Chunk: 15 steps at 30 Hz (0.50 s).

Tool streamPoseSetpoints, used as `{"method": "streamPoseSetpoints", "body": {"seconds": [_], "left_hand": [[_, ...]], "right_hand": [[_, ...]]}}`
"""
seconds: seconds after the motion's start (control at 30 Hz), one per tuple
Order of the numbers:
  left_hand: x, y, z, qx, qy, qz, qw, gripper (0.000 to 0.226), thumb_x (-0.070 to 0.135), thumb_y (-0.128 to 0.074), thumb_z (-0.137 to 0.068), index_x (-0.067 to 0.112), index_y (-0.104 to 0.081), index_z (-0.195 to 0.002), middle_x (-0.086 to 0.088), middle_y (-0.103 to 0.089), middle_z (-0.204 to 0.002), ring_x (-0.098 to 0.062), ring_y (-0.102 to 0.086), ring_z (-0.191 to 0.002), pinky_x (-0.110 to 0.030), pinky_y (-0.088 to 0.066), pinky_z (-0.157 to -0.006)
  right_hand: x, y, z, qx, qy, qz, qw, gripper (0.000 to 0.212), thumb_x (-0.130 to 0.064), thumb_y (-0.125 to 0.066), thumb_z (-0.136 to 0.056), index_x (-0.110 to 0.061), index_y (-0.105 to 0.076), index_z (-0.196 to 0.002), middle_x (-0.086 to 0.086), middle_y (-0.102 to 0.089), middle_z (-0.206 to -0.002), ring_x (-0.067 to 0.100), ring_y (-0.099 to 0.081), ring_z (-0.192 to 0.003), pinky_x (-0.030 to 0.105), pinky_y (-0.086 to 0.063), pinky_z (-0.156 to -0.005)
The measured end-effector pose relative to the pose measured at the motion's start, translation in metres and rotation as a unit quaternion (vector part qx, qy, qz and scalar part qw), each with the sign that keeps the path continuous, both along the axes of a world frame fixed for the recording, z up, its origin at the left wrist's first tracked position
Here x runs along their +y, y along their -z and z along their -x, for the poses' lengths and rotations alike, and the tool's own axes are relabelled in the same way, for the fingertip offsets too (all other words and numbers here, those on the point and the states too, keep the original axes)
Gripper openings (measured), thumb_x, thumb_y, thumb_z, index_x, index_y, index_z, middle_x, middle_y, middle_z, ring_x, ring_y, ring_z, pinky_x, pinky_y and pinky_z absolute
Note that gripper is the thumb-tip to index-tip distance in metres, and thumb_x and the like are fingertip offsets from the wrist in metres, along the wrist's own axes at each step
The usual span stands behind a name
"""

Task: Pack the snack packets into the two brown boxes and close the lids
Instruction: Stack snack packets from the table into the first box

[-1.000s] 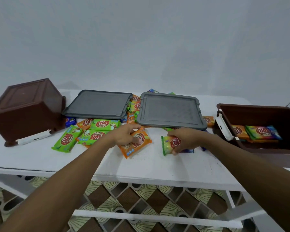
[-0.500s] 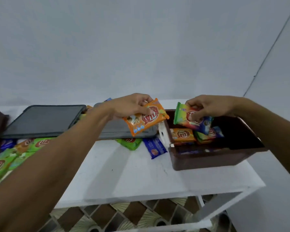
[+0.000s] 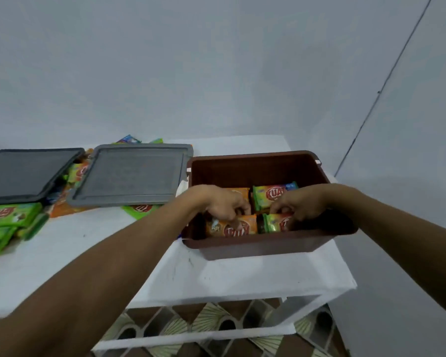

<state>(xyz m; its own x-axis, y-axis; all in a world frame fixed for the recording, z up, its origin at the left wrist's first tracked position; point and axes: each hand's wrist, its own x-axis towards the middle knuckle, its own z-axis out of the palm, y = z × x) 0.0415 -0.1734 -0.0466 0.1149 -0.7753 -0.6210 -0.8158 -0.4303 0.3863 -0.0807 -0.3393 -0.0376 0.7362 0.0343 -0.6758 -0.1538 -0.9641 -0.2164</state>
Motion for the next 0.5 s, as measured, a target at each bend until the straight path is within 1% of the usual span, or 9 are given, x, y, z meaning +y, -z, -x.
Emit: {"method": "streamPoseSetpoints", "body": {"seconds": [0.07, 0.1, 0.17, 0.2, 0.27, 0.37, 0.43, 0.5], "left_hand": [[0.0012, 0.0091, 0.0012, -0.045, 0.008, 0.013, 0.999, 0.041, 0.023, -0.062, -0.093, 0.015, -0.052, -0.132, -0.003, -0.053, -0.132, -0.018, -0.051, -0.113, -0.027, -0.042, -0.088], [0.0017, 0.0112, 0.0008, -0.053, 0.002, 0.019, 0.998, 0.044, 0.024, -0.064, -0.092, 0.015, -0.053, -0.134, -0.002, -0.053, -0.135, -0.019, -0.051, -0.119, -0.028, -0.042, -0.094], [0.0023, 0.0133, -0.0004, -0.053, -0.002, 0.023, 0.998, 0.045, 0.025, -0.066, -0.09, 0.014, -0.057, -0.133, -0.002, -0.056, -0.135, -0.021, -0.054, -0.121, -0.034, -0.045, -0.1], [0.0022, 0.0136, -0.0005, -0.055, 0.001, 0.021, 0.998, 0.044, 0.025, -0.067, -0.09, 0.014, -0.059, -0.132, -0.001, -0.059, -0.133, -0.02, -0.055, -0.119, -0.036, -0.046, -0.1], [0.0021, 0.0119, 0.0006, -0.063, 0.008, 0.017, 0.998, 0.042, 0.026, -0.067, -0.089, 0.016, -0.061, -0.13, 0.001, -0.062, -0.128, -0.016, -0.058, -0.111, -0.031, -0.047, -0.093], [0.0015, 0.0113, -0.0004, -0.065, 0.013, 0.007, 0.998, 0.039, 0.025, -0.067, -0.089, 0.018, -0.063, -0.128, 0.003, -0.063, -0.124, -0.01, -0.054, -0.097, -0.024, -0.042, -0.081], [0.0005, 0.0103, -0.0002, -0.064, 0.026, 0.0, 0.998, 0.038, 0.024, -0.066, -0.09, 0.018, -0.063, -0.128, 0.001, -0.063, -0.123, -0.01, -0.053, -0.095, -0.021, -0.041, -0.076], [0.0005, 0.0075, 0.0006, -0.078, 0.05, -0.004, 0.996, 0.04, 0.026, -0.065, -0.091, 0.017, -0.061, -0.129, 0.0, -0.063, -0.125, -0.012, -0.055, -0.1, -0.023, -0.042, -0.079]], "right_hand": [[-0.0009, 0.0078, 0.0005, -0.026, -0.007, 0.012, 1.0, 0.049, -0.026, -0.063, -0.091, -0.027, -0.049, -0.138, -0.004, -0.051, -0.133, 0.014, -0.048, -0.117, 0.027, -0.041, -0.099], [-0.0021, 0.0095, 0.0003, -0.039, -0.007, 0.01, 0.999, 0.049, -0.027, -0.064, -0.09, -0.027, -0.051, -0.138, -0.005, -0.053, -0.132, 0.012, -0.05, -0.114, 0.026, -0.043, -0.097], [-0.0041, 0.0113, 0.0001, -0.049, -0.011, 0.0, 0.999, 0.047, -0.026, -0.066, -0.09, -0.025, -0.055, -0.136, -0.006, -0.058, -0.13, 0.007, -0.052, -0.107, 0.023, -0.043, -0.094], [-0.005, 0.0118, 0.0, -0.049, -0.018, -0.003, 0.999, 0.046, -0.025, -0.065, -0.09, -0.025, -0.055, -0.135, -0.006, -0.059, -0.13, 0.005, -0.051, -0.105, 0.022, -0.043, -0.093], [-0.0063, 0.0119, -0.0007, -0.037, -0.031, -0.009, 0.999, 0.046, -0.023, -0.064, -0.091, -0.024, -0.056, -0.136, -0.007, -0.06, -0.131, 0.002, -0.051, -0.103, 0.021, -0.042, -0.093], [-0.0077, 0.0104, -0.0025, -0.014, -0.042, -0.02, 0.999, 0.044, -0.023, -0.062, -0.093, -0.024, -0.055, -0.136, -0.007, -0.06, -0.132, 0.0, -0.051, -0.103, 0.019, -0.041, -0.092], [-0.0082, 0.0089, -0.0033, -0.004, -0.046, -0.025, 0.999, 0.043, -0.025, -0.06, -0.094, -0.023, -0.054, -0.137, -0.007, -0.06, -0.131, 0.001, -0.052, -0.103, 0.019, -0.041, -0.091], [-0.0086, 0.009, -0.0038, -0.008, -0.038, -0.038, 0.999, 0.04, -0.026, -0.058, -0.096, -0.022, -0.055, -0.135, -0.007, -0.061, -0.129, 0.0, -0.054, -0.101, 0.018, -0.042, -0.09]]}}
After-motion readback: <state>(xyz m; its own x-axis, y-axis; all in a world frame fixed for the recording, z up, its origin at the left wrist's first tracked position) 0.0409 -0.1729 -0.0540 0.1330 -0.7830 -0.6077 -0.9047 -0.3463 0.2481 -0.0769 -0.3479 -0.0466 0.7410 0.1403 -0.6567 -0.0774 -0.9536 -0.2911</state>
